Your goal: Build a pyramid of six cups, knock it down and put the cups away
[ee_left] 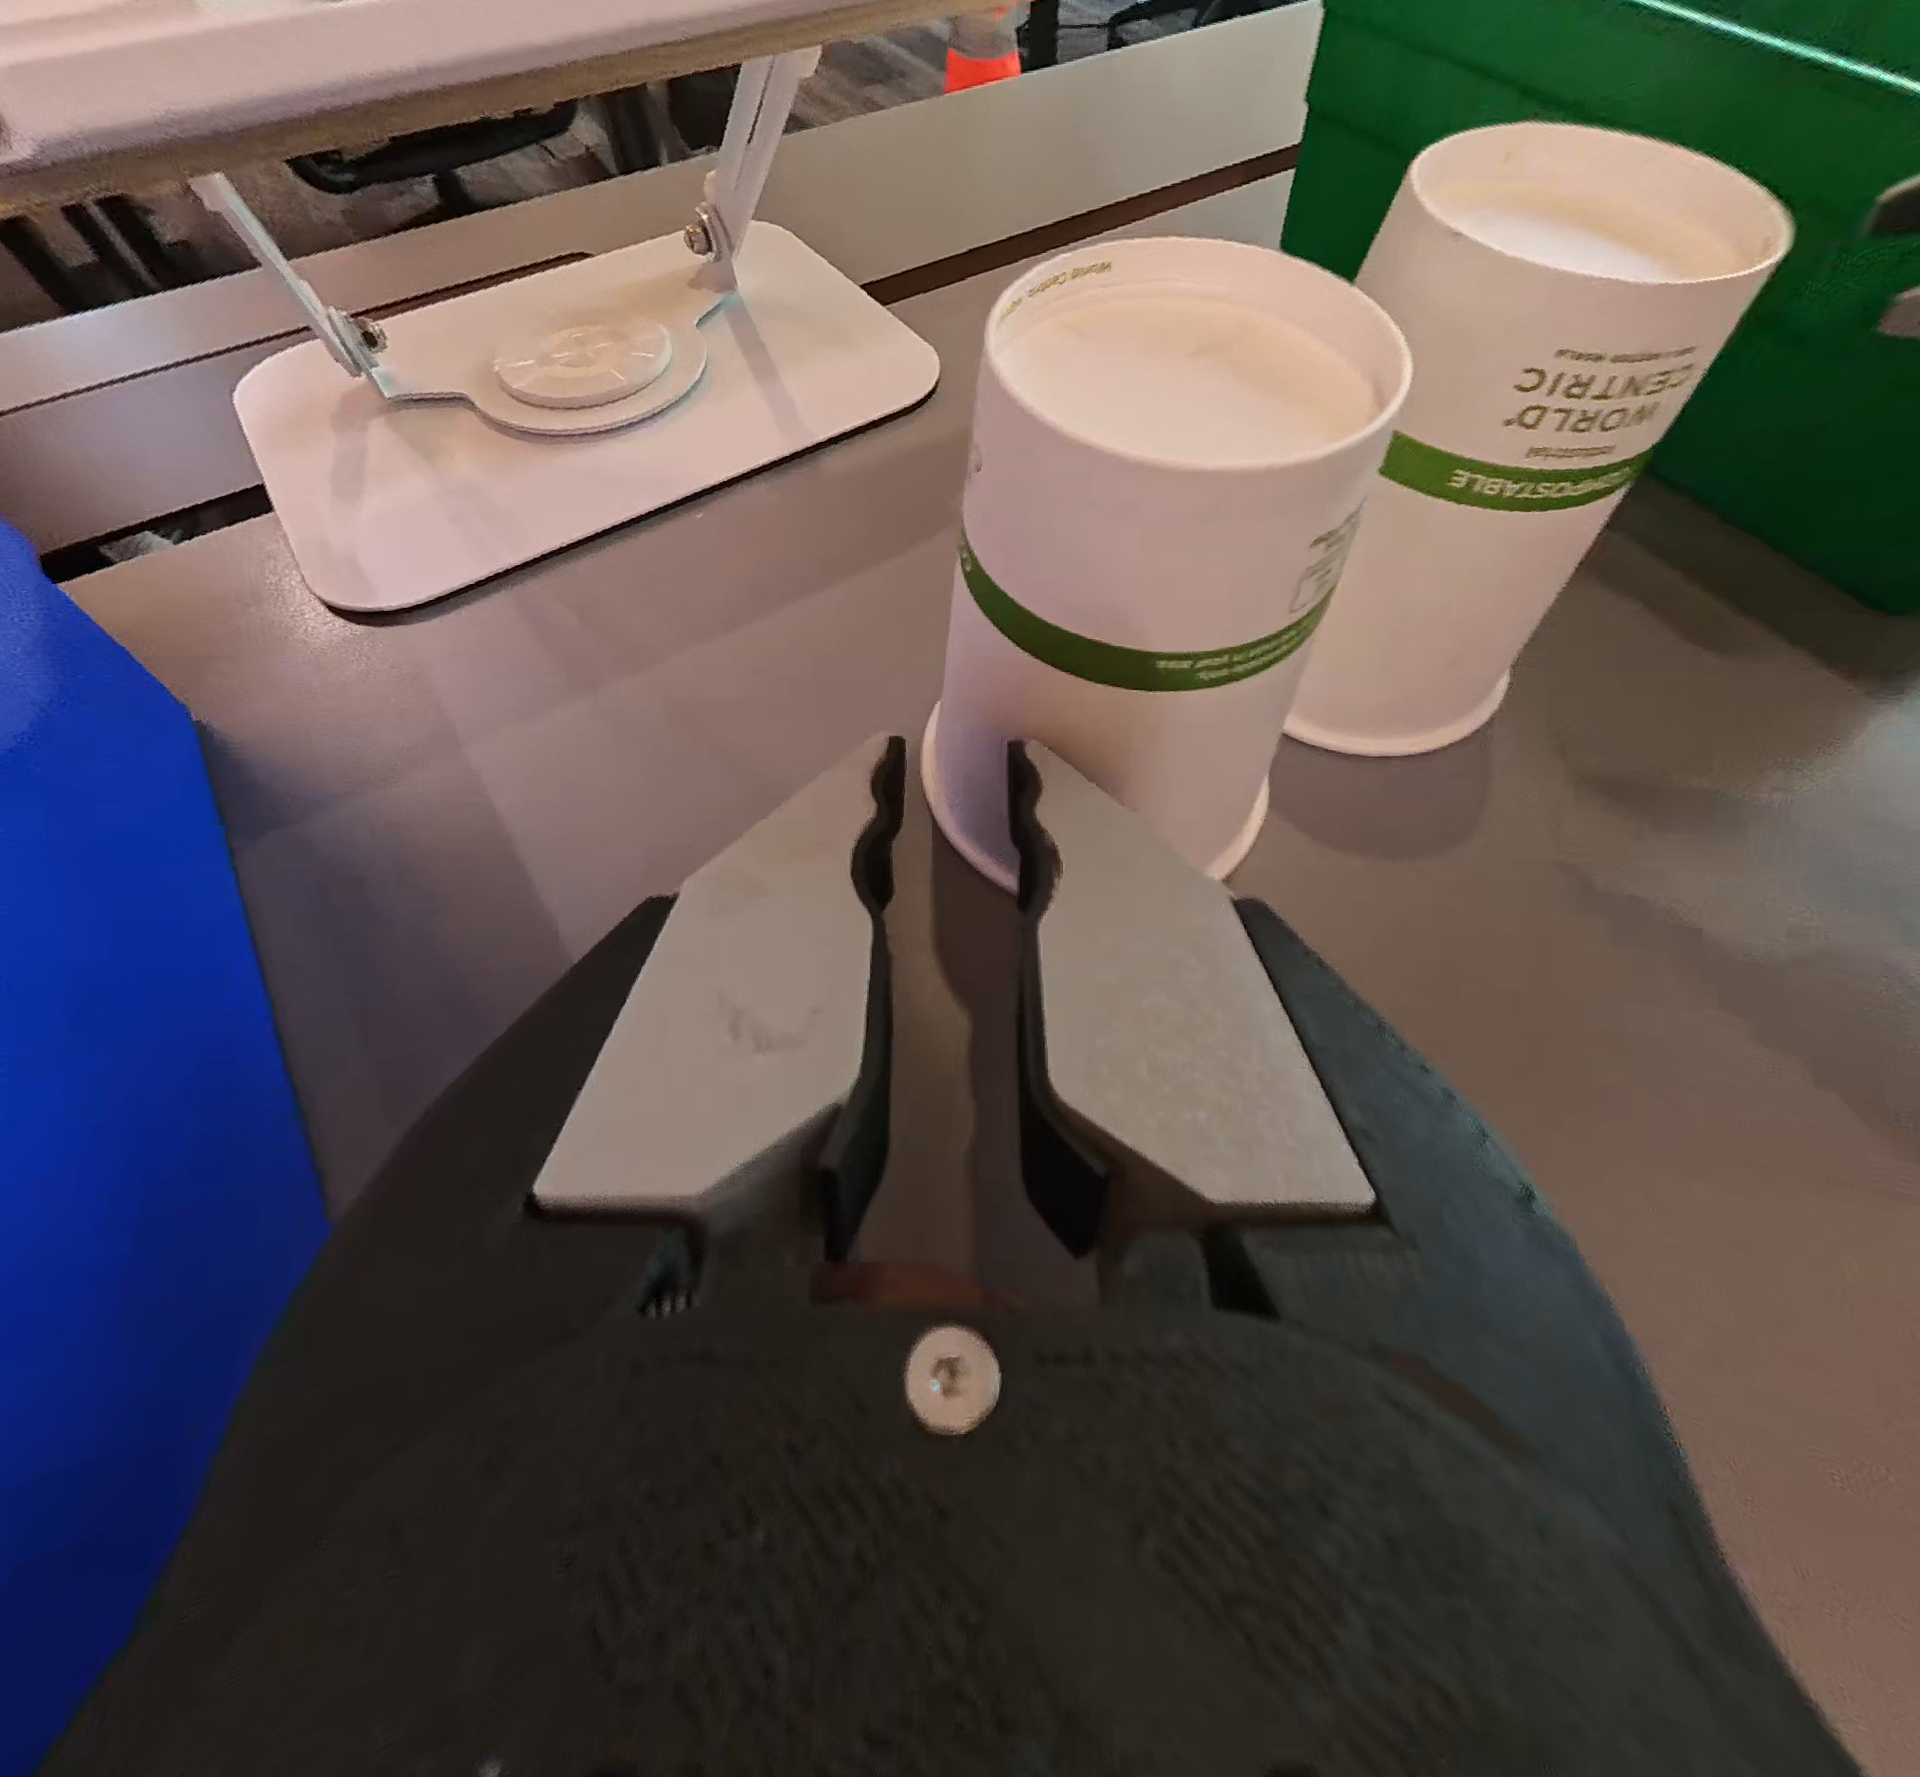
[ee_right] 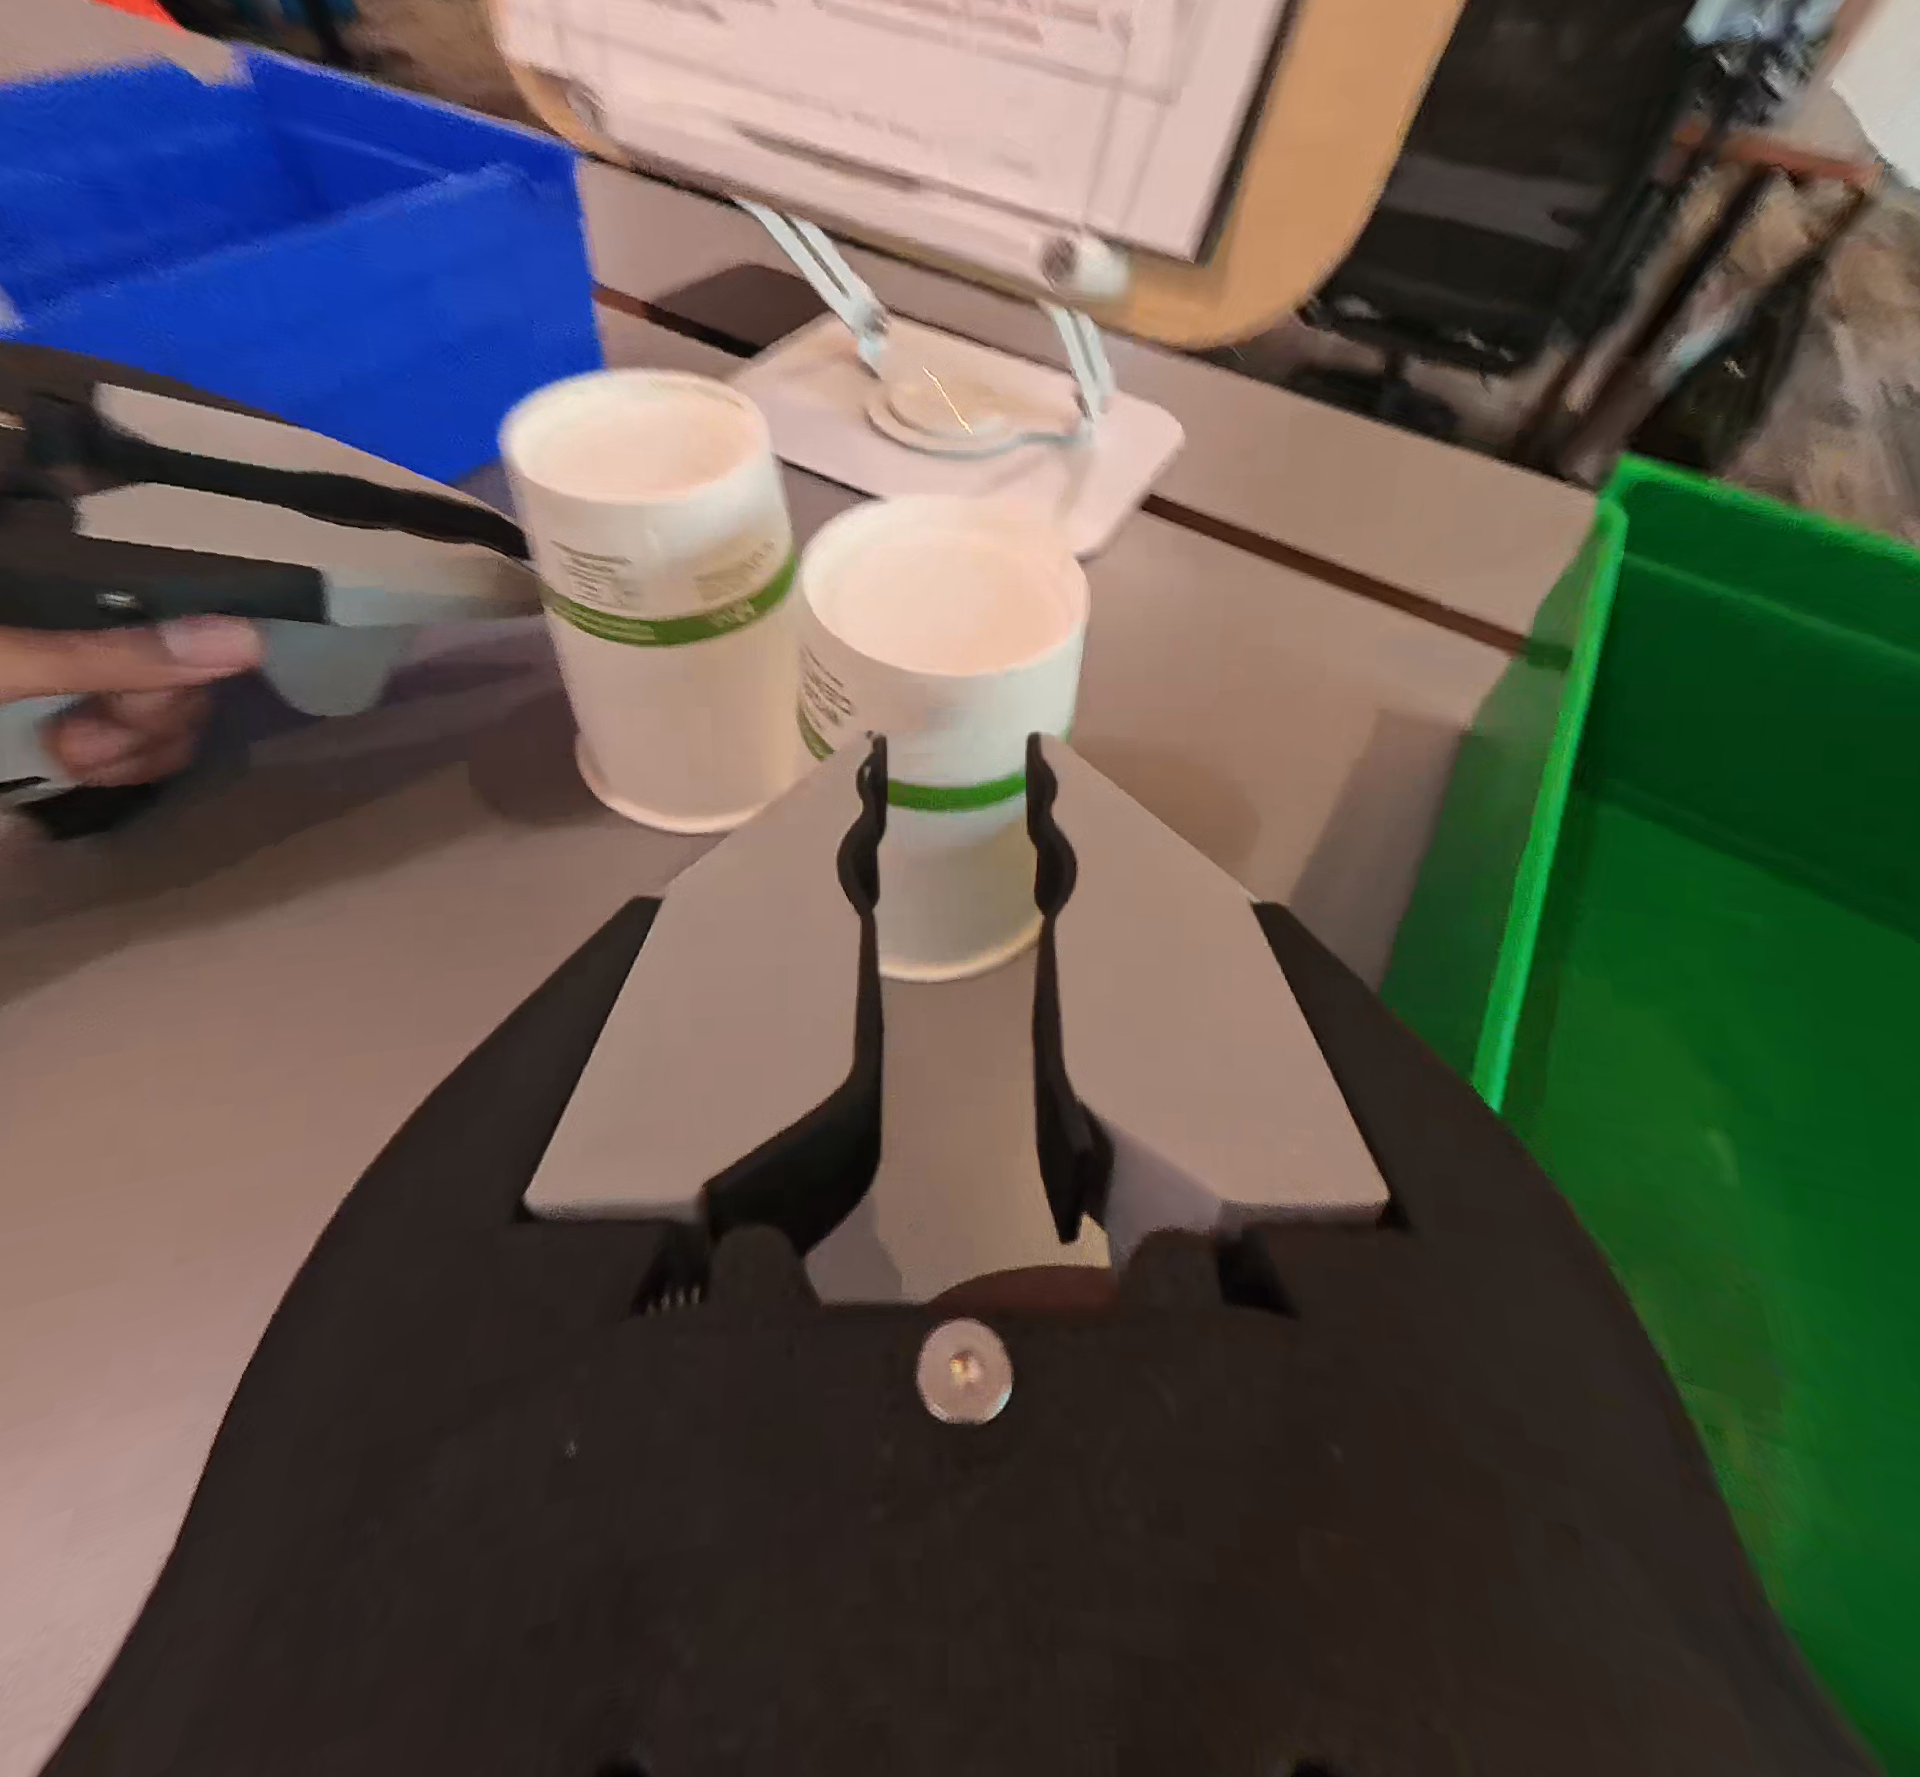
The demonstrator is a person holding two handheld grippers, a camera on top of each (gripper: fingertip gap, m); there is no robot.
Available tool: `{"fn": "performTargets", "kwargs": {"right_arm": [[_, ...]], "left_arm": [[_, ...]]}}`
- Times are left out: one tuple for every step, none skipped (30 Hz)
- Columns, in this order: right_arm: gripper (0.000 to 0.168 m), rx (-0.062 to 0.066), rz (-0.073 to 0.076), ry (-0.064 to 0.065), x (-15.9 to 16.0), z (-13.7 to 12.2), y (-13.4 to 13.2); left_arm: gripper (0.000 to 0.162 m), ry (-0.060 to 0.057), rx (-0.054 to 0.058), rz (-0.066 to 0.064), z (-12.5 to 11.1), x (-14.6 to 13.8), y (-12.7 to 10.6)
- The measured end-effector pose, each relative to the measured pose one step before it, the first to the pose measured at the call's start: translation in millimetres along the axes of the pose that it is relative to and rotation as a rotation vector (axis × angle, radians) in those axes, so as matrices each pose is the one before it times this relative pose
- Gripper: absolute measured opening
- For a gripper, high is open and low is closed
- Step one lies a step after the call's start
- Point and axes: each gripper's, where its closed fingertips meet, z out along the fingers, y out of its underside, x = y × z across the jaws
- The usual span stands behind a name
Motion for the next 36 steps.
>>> {"fn": "performTargets", "kwargs": {"right_arm": [[0.025, 0.0372, -0.0265, -0.0588, -7.68, -4.1, -7.39], [0.025, 0.0266, -0.0307, -0.0399, -4.31, -3.58, -5.36], [0.026, 0.0219, -0.0259, -0.0392, -4.01, -2.86, -4.43], [0.026, 0.0125, -0.023, -0.0578, -6.27, -2.72, -2.82], [0.026, 0.0072, -0.0133, -0.0304, -1.92, -2.66, -1.33], [0.025, 0.0164, -0.0015, -0.0028, 2.16, -2.38, -1.98], [0.025, 0.0227, -0.0043, -0.029, -1.82, -2.37, -2.58], [0.025, 0.0185, -0.0063, -0.0392, -3.28, -1.93, -1.64], [0.023, 0.0151, 0.0001, -0.0153, -0.01, -1.22, -1.06], [0.023, 0.0104, 0.0055, -0.0083, 0.62, -0.46, -0.74], [0.023, 0.0082, -0.0011, -0.0105, -0.22, -0.33, -0.33], [0.022, 0.0097, -0.0113, -0.0001, 0.78, 0.0, -0.31], [0.022, 0.0103, -0.0194, 0.0039, 0.66, 0.21, -0.83], [0.02, 0.0145, -0.036, 0.0038, -0.1, 0.33, -1.22], [0.017, 0.013, -0.0431, 0.0155, 0.8, 0.21, -0.82], [0.014, 0.0035, -0.0412, 0.0225, 1.18, 0.02, 0.33], [0.01, -0.0009, -0.0399, 0.0167, -0.15, 0.17, 0.58], [0.006, -0.0067, -0.0313, 0.0125, -0.81, 0.64, 0.97], [0.004, -0.0056, -0.0157, 0.0158, -0.36, 1.12, 0.94], [0.005, -0.0055, -0.0008, 0.0182, 0.21, 1.38, 1.24], [0.01, -0.005, 0.0066, 0.0157, 0.1, 1.65, 1.23], [0.013, -0.0069, 0.0051, 0.0109, -0.35, 1.69, 1.41], [0.014, -0.0091, 0.0008, 0.0114, -0.03, 1.52, 1.81], [0.014, -0.0113, -0.0041, 0.0087, -0.17, 1.45, 2.15], [0.015, -0.0123, -0.0039, 0.0042, -0.48, 1.39, 2.29], [0.015, -0.0083, -0.0019, 0.0025, -0.73, 1.16, 1.83], [0.014, -0.0014, -0.0029, 0.0064, -0.11, 0.94, 0.97], [0.013, -0.0037, -0.0013, 0.0072, 0.35, 0.71, 1.26], [0.013, -0.0094, 0.0033, 0.0021, -0.07, 0.91, 1.78], [0.013, -0.0062, 0.0057, 0.0026, 0.33, 0.56, 1.29], [0.013, 0.0009, 0.0075, 0.006, 1.04, 0.07, 0.16], [0.013, 0.0028, 0.009, 0.0023, 0.78, -0.2, -0.12], [0.013, -0.0001, 0.0104, 0.0018, 1.04, -0.24, 0.19], [0.013, -0.0019, 0.0114, 0.0025, 1.07, -0.32, 0.21], [0.013, -0.0003, 0.0108, 0.0015, 1.02, -0.42, 0.01], [0.013, 0.0016, 0.0097, -0.0009, 0.61, -0.32, -0.1]], "left_arm": [[0.017, 0.0182, 0.0013, 0.0041, -1.89, 1.96, -1.01], [0.018, 0.0252, -0.0058, 0.0091, -2.36, 3.07, -0.38], [0.018, 0.0456, -0.0253, 0.014, -3.26, 6.2, 2.41], [0.018, 0.0554, -0.0405, 0.0094, -3.75, 7.75, 4.83], [0.018, 0.033, -0.0289, -0.0033, -3.79, 5.29, 3.44], [0.02, 0.0188, -0.0125, 0.0042, -3.47, 4.88, 1.55], [0.021, 0.0218, -0.012, 0.0353, -3.14, 6.99, 0.77], [0.021, 0.005, -0.0118, 0.0601, -2.84, 5.59, -0.39], [0.022, -0.0145, 0.0014, 0.0605, -2.94, 2.86, -2.67], [0.023, 0.0004, 0.0208, 0.0414, -2.81, 4.77, -5.33], [0.023, 0.0352, 0.0319, 0.0217, -2.22, 9.79, -7.09], [0.023, 0.0492, 0.0301, 0.0173, -1.02, 12.01, -7.35], [0.025, 0.0246, 0.0258, 0.0278, 0.06, 8.72, -7.06], [0.026, -0.0146, 0.0242, 0.0395, 0.48, 2.86, -6.37], [0.025, -0.0434, 0.0218, 0.0415, 0.33, -1.86, -5.36], [0.023, -0.0546, 0.0204, 0.0333, 0.06, -4.72, -4.67], [0.022, -0.0492, 0.0237, 0.0201, -0.35, -5.15, -4.38], [0.02, -0.0468, 0.0312, 0.0045, -0.55, -5.62, -4.77], [0.019, -0.0529, 0.0387, -0.0082, -0.77, -7.03, -5.11], [0.017, -0.0472, 0.0393, -0.0132, -0.76, -6.2, -4.47], [0.015, -0.0278, 0.0276, -0.011, -0.2, -3.26, -2.43], [0.013, -0.0146, 0.0104, -0.0049, 0.37, -1.25, -0.26], [0.013, -0.0097, -0.0038, 0.0021, 1.18, -0.46, 1.77], [0.013, -0.0025, -0.0161, 0.0084, 1.68, 0.77, 3.35], [0.013, -0.0053, -0.0213, 0.0126, 1.81, 0.4, 3.92], [0.013, -0.0139, -0.015, 0.0144, 1.56, -0.74, 3.01], [0.012, -0.0124, -0.0058, 0.0142, 0.91, -0.8, 1.63], [0.011, -0.0118, 0.0037, 0.0106, 0.17, -0.98, 0.02], [0.01, -0.0082, 0.0091, 0.0047, -0.53, -1.12, -0.97], [0.01, -0.0005, 0.0046, -0.0026, -0.61, -0.68, -0.68], [0.009, -0.0042, 0.0022, -0.0089, -0.8, -1.78, -0.68], [0.008, -0.0079, 0.0065, -0.0119, -1.05, -2.58, -1.34], [0.008, -0.0009, 0.0071, -0.0145, -0.99, -1.68, -1.26], [0.007, 0.0015, 0.0058, -0.0172, -0.76, -1.39, -1.08], [0.008, -0.0016, 0.0075, -0.0163, -0.64, -1.62, -1.03], [0.008, 0.0007, 0.0053, -0.0134, -0.37, -1.07, -0.66]]}}
